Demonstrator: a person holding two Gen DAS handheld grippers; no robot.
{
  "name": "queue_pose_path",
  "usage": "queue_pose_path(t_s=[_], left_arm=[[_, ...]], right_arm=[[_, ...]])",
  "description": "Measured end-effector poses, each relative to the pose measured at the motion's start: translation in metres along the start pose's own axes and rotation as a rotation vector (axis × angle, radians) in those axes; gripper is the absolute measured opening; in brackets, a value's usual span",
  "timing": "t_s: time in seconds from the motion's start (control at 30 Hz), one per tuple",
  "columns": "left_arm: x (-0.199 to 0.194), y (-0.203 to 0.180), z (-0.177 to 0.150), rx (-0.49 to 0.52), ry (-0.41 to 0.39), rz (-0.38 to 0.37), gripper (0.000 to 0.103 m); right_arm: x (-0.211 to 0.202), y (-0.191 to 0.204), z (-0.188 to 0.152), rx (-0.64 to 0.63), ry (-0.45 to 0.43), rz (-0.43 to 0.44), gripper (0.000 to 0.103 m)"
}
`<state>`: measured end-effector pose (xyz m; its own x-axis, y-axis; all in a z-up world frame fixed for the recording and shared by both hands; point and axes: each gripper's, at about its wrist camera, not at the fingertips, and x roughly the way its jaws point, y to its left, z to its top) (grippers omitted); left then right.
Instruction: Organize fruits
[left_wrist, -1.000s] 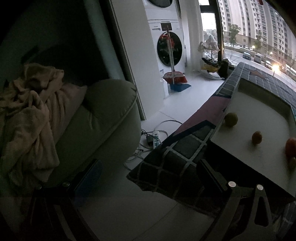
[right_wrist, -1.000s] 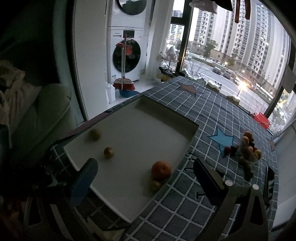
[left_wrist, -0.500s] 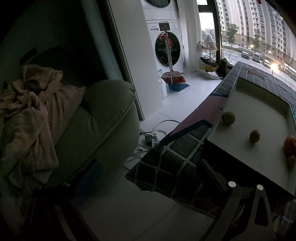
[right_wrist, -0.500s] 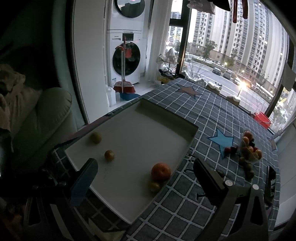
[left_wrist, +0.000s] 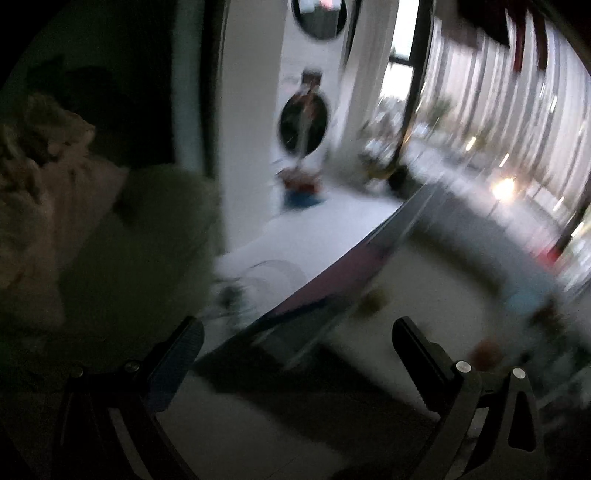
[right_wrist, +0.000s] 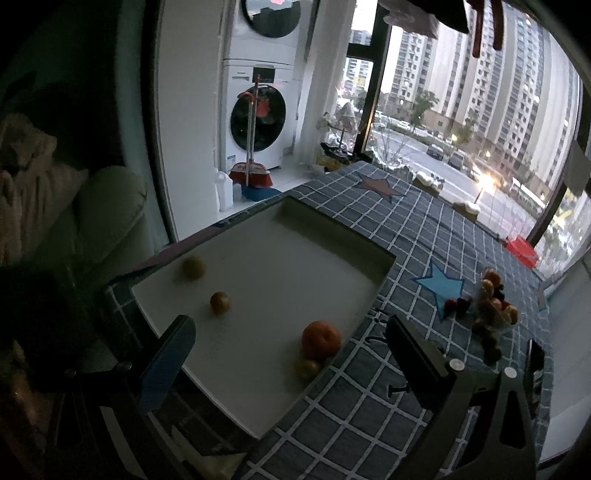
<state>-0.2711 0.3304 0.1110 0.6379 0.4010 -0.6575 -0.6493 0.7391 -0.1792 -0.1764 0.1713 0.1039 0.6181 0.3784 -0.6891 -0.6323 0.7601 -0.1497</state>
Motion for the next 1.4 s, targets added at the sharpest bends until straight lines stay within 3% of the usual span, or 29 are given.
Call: queue_pose_path(t_s=[0.07, 0.17, 0.3, 0.37, 0.77, 1.4], left_arm=[[-0.021, -0.016, 0.020, -0.016, -0.067, -0.081, 0.102], [-0.048, -0.058, 0.045, 0.072, -0.146, -0.159, 0.102], [-0.059, -0.103, 0.060, 0.150, -0.138, -0.279, 0.102], [-0.059, -0.118, 0.062, 0.173, -0.133, -0.305, 0.102], [-0.054, -0.144, 0.054, 0.213, -0.106, -0.323, 0.102], [-0.064, -0.163, 0.044, 0.300, -0.150, -0.277, 0.102]], right_arm=[[0.000, 0.006, -0.003, -0.016, -0.002, 0.003, 0.103], [0.001, 0.010, -0.008, -0.022, 0.000, 0.011, 0.103], [0.000, 0.014, -0.015, -0.025, 0.002, 0.022, 0.103], [-0.002, 0.013, -0.017, -0.012, -0.005, 0.040, 0.103], [-0.007, 0.008, -0.025, 0.008, -0.015, 0.084, 0.103], [-0.009, 0.009, -0.028, 0.006, -0.040, 0.091, 0.103]])
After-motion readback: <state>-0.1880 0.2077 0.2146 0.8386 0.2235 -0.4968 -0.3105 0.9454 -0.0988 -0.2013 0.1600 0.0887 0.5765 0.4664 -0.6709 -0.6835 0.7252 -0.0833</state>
